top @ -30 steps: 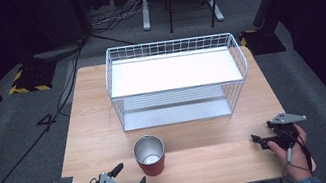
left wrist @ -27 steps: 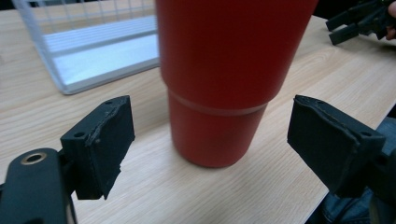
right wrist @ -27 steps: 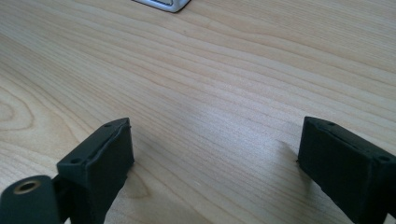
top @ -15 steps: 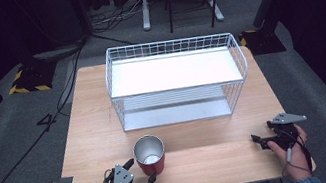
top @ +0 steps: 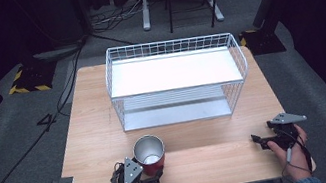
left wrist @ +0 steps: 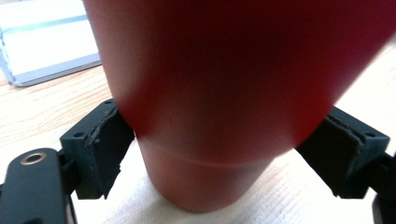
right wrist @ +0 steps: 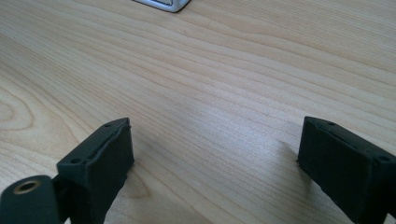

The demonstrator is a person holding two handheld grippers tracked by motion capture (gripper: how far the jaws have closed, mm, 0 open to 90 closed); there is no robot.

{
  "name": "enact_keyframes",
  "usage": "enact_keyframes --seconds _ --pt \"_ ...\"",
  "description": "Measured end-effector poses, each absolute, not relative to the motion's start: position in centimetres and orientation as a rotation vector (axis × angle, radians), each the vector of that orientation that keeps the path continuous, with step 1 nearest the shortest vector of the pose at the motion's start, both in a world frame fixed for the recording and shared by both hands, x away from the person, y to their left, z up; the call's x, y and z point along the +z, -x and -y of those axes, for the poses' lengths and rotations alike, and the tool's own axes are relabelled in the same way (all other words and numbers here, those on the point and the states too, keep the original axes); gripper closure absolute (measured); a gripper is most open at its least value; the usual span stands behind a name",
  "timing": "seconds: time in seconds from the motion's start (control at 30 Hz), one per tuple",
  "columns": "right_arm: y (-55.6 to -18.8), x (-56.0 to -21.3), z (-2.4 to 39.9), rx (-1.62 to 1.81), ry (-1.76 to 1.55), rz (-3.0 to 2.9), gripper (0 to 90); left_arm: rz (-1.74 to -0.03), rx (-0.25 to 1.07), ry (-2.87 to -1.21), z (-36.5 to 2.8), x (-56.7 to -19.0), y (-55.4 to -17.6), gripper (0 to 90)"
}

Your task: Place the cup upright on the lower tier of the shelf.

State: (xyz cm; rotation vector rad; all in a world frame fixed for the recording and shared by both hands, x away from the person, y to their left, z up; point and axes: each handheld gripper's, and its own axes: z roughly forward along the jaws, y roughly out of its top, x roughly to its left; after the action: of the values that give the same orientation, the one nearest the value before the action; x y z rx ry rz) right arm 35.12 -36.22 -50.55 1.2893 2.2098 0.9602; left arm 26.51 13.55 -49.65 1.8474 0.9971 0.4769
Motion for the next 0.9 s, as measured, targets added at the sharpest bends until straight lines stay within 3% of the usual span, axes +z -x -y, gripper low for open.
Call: enact_keyframes --seconds 0.9 --pt "-35.1 -50.5 36.2 0.960 -1.289 -2.211 10.6 -0.991 0.482 -1.892 -12.4 -50.0 -28.0 15.4"
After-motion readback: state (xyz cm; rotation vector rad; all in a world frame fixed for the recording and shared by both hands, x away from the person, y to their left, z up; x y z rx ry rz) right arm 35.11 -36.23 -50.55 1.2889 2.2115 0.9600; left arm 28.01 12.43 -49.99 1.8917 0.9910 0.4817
